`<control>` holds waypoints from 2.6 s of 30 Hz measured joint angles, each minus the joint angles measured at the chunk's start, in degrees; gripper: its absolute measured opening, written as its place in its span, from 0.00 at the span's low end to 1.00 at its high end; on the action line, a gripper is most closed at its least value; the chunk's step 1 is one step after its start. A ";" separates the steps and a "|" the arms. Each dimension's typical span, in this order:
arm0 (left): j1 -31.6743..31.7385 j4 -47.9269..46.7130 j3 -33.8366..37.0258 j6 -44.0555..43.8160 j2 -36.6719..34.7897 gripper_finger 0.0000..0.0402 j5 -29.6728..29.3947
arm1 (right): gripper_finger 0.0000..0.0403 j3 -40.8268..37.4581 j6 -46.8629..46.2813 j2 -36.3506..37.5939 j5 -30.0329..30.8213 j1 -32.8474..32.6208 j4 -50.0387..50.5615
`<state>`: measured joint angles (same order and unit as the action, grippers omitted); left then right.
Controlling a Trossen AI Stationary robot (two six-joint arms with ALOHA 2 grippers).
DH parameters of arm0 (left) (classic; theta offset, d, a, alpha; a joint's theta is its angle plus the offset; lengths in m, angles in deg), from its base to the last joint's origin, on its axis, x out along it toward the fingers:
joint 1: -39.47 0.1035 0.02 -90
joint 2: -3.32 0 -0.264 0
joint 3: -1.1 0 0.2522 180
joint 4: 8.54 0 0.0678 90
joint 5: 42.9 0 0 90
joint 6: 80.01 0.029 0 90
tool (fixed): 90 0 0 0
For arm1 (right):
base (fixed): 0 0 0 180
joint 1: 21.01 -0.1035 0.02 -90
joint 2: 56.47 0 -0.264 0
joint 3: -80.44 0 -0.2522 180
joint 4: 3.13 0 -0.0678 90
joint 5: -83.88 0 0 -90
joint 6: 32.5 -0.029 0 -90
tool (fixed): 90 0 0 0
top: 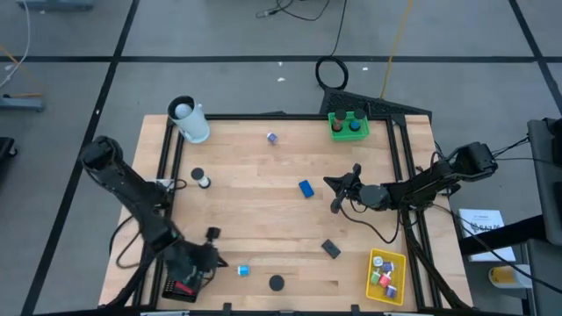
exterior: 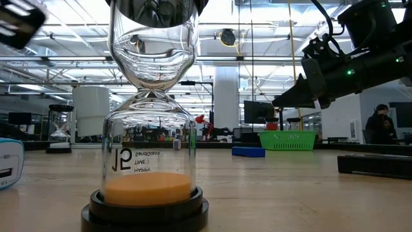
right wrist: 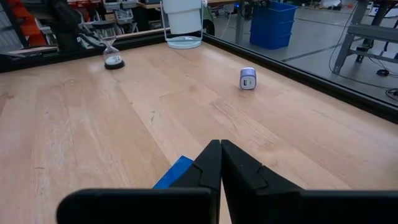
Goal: Pick & Place Office items
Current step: Put the orange hourglass into the green bin
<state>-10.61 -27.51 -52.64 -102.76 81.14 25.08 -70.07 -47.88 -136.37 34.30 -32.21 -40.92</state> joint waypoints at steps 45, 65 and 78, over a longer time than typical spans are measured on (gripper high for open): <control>33.46 74.51 17.28 29.10 23.58 0.05 18.66 | 0.07 26.60 -3.04 -4.38 -12.54 -16.89 28.47; 35.45 69.76 17.32 26.26 23.58 0.02 18.54 | 0.67 59.93 -4.53 -25.00 -28.85 -21.14 52.15; 35.45 69.22 17.30 26.30 23.58 0.06 18.50 | 0.88 59.84 2.59 -29.63 -32.61 -22.29 43.67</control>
<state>24.83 41.71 -35.34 -76.46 104.72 43.57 -10.23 -45.29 -166.00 1.70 -54.50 2.75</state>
